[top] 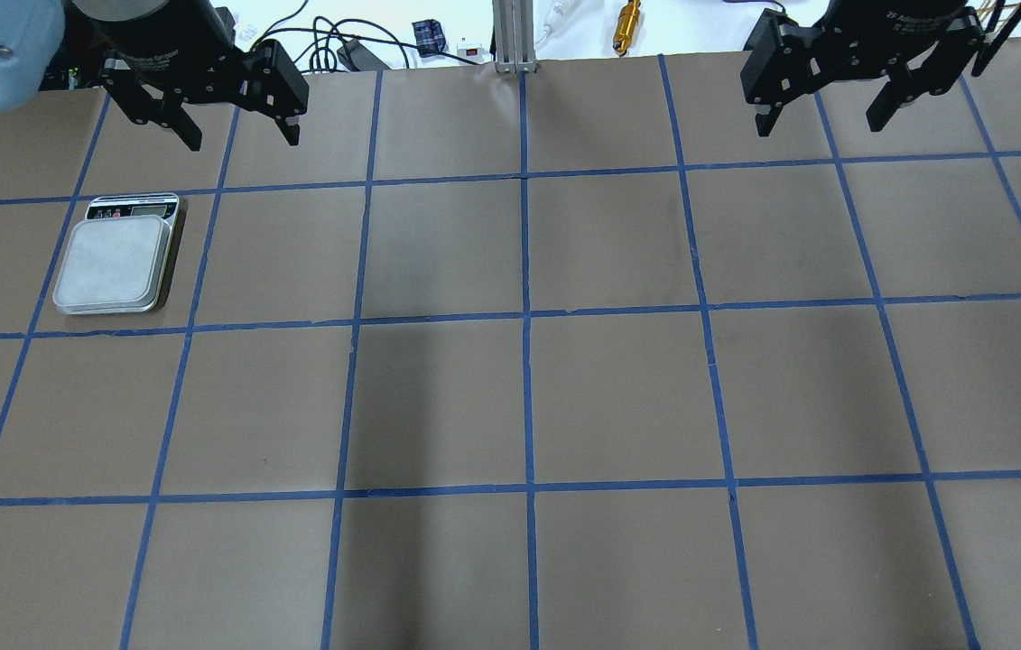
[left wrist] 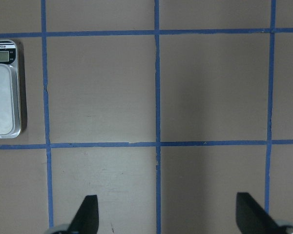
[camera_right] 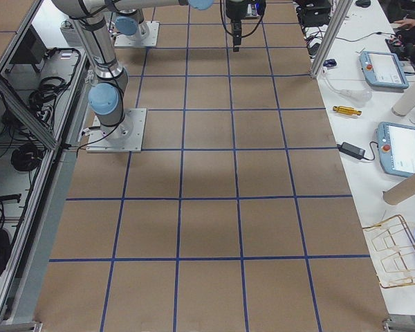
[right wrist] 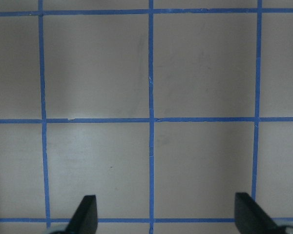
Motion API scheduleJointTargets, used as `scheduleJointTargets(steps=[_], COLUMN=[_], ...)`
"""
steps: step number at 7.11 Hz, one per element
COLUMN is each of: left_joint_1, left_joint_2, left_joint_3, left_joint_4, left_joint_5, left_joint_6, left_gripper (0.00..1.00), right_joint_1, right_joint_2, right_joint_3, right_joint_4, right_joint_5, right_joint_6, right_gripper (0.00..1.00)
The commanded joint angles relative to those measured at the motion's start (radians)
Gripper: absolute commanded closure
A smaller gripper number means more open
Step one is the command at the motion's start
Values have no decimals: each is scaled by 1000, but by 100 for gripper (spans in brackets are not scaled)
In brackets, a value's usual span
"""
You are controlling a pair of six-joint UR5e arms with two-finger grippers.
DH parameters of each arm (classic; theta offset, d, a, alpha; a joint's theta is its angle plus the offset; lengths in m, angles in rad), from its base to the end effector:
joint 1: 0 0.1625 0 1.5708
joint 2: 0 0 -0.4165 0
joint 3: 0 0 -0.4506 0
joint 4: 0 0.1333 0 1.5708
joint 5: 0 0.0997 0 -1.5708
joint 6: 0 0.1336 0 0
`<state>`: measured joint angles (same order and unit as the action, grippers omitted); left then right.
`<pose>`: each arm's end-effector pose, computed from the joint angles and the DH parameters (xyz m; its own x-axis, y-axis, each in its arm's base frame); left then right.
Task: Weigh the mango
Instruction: 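Lower the left gripper toward the red-yellow mango near the robot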
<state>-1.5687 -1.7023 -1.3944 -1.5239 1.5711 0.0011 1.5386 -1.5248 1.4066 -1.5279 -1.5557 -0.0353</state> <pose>-0.1320 -0.6166 0.4717 -1.0000 -0.0010 -0.0004 -0.0010 0.9958 -0.0917 0.1167 -0.5801 0.5060 -0.9999 -0.0041 -0.0124 -0.0032 0.9971 -0.0757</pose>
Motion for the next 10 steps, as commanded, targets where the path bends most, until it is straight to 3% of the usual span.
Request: scheduleJointTargets(steps=[1, 3, 6, 10], left_joint_1=[1, 25, 215, 652], left_joint_2=[1, 12, 64, 46], left_joint_3=[-1, -3, 0, -14], left_joint_4=[-2, -12, -145, -167], left_joint_5=[4, 7, 17, 15], left_joint_6=[2, 107, 451, 1171], left_gripper=[0, 0, 0, 0], right_joint_1=[0, 0, -2, 0], right_joint_2=[-2, 0, 0, -2], right_joint_3=[0, 0, 0, 0], right_joint_4=[0, -1, 0, 0], right_joint_5=[-1, -1, -1, -1], right_joint_6=[0, 0, 0, 0], right_gripper=[0, 0, 0, 0])
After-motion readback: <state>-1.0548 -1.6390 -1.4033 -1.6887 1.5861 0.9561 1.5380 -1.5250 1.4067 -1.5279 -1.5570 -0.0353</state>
